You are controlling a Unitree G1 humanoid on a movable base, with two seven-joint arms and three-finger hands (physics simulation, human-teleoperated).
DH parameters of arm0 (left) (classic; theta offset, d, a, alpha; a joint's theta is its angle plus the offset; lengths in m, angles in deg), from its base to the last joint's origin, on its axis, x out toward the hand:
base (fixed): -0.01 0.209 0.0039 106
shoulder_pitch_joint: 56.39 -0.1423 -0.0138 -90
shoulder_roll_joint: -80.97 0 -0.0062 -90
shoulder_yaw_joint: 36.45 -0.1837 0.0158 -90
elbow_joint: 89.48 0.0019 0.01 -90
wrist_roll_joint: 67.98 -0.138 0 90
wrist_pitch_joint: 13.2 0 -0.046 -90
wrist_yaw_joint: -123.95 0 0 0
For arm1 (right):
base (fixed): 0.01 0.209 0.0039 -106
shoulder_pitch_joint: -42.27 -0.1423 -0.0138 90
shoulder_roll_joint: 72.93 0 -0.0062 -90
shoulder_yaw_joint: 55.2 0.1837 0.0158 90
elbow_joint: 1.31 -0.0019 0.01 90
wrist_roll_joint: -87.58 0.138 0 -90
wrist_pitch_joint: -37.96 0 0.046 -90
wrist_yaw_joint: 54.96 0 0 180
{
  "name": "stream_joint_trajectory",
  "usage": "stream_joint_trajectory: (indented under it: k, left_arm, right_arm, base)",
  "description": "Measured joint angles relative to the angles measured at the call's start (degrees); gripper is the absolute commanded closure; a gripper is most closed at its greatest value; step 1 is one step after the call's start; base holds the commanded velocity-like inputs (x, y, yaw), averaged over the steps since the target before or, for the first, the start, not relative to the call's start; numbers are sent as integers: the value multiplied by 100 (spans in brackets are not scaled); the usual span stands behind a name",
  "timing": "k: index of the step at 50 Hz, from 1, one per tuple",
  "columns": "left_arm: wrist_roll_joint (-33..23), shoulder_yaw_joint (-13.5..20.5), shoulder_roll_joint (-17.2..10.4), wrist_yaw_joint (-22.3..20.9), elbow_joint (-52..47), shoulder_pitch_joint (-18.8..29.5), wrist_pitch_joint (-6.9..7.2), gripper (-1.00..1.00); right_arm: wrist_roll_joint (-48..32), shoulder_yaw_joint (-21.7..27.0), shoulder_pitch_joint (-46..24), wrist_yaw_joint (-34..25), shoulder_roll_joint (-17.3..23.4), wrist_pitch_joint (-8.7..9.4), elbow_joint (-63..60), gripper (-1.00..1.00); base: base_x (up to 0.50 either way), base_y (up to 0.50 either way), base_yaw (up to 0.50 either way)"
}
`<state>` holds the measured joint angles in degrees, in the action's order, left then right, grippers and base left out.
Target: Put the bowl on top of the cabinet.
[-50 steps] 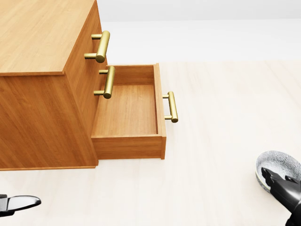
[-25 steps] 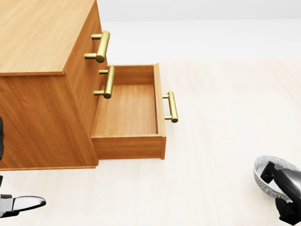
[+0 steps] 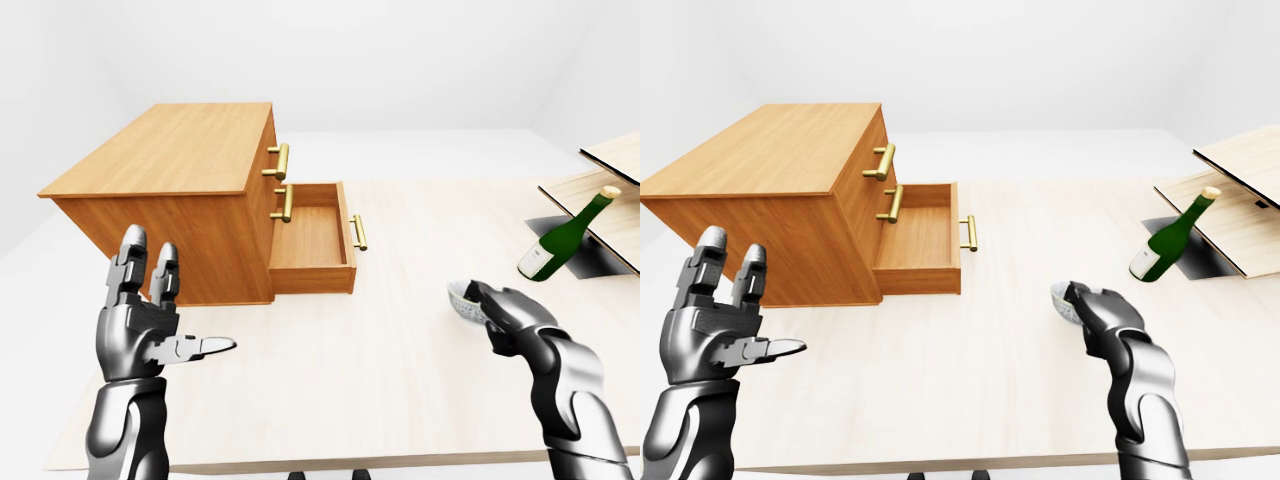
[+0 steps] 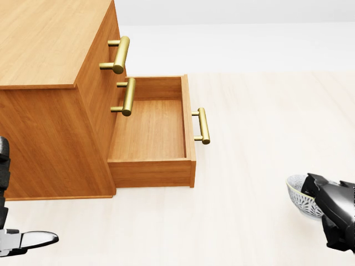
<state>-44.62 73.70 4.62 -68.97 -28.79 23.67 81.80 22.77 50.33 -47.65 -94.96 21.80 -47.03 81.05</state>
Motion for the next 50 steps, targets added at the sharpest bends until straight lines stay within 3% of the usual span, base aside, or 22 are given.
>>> stream_joint_trajectory:
  k: [11, 24, 38, 50]
  left_arm:
    - [23, 20, 3, -16, -40, -22, 0, -100]
    - [47, 52, 6, -30, -86, -29, 0, -100]
    - [53, 55, 14, -46, -99, -35, 0, -100]
    - [40, 36, 19, -51, -93, -39, 0, -100]
  right_arm:
    - [-1695, -419, -447, 0, -704, 0, -1910, 100]
    - [-3232, -1663, -719, 0, -2051, 0, -2839, 100]
    - [-3633, -2507, -1526, 0, -3002, 0, -2390, 100]
    - [-3677, -2773, -1835, 0, -3333, 0, -2213, 100]
  base:
    - [0, 0, 0]
    - [0, 0, 0]
    - [0, 0, 0]
    - [0, 0, 0]
